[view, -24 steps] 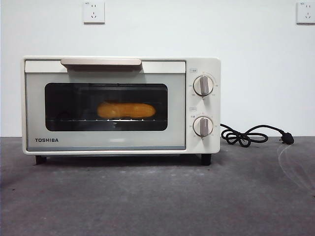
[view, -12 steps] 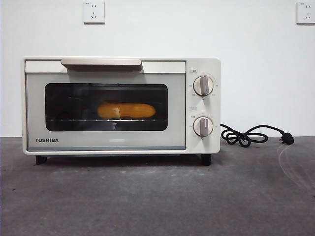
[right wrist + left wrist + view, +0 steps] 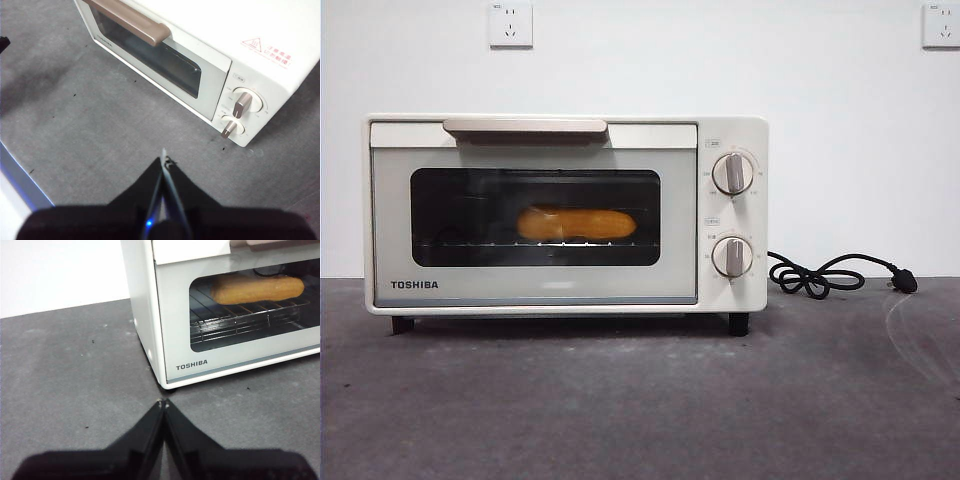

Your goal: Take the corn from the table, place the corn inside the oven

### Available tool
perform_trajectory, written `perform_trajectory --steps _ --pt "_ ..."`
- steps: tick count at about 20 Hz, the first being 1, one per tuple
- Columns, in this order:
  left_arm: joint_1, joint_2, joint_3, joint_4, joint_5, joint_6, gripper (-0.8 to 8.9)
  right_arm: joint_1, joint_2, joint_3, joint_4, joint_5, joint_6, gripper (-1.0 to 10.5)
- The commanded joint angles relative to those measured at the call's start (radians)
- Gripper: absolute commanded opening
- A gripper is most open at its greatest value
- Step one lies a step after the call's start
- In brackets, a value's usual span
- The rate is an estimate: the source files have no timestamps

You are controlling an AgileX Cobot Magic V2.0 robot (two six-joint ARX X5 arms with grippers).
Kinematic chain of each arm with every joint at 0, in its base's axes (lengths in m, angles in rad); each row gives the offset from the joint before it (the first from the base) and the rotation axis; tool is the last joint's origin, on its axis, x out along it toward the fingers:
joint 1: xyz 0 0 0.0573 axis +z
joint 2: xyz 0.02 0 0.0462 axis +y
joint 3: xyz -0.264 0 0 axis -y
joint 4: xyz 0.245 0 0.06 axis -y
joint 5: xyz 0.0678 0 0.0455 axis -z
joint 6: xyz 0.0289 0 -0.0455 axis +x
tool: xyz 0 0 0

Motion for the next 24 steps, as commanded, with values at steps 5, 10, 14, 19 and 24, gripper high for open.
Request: perform_trajectory --steps 5,10,14,19,24 --pt "-0.001 0.026 -0.008 0.008 -0.007 -0.016 -0.04 0.0 0.003 0.003 0.005 0.001 0.01 0.0" --pt "-0.001 0.047 -0.008 0.008 -0.007 -0.016 -0.04 0.0 0.003 0.003 0.005 0.001 0.01 0.0" --pt "-0.001 0.063 -0.008 0.008 -0.007 -0.016 -0.04 0.0 0.003 0.003 0.005 0.001 0.01 0.0" --pt "-0.001 0.077 -0.008 0.008 -0.007 -0.016 -0.04 0.0 0.003 0.003 0.005 0.001 0.01 0.0" --pt "-0.001 0.09 -0.008 0.008 -0.007 -0.016 -0.04 -0.016 0.003 0.0 -0.003 0.056 -0.102 0.0"
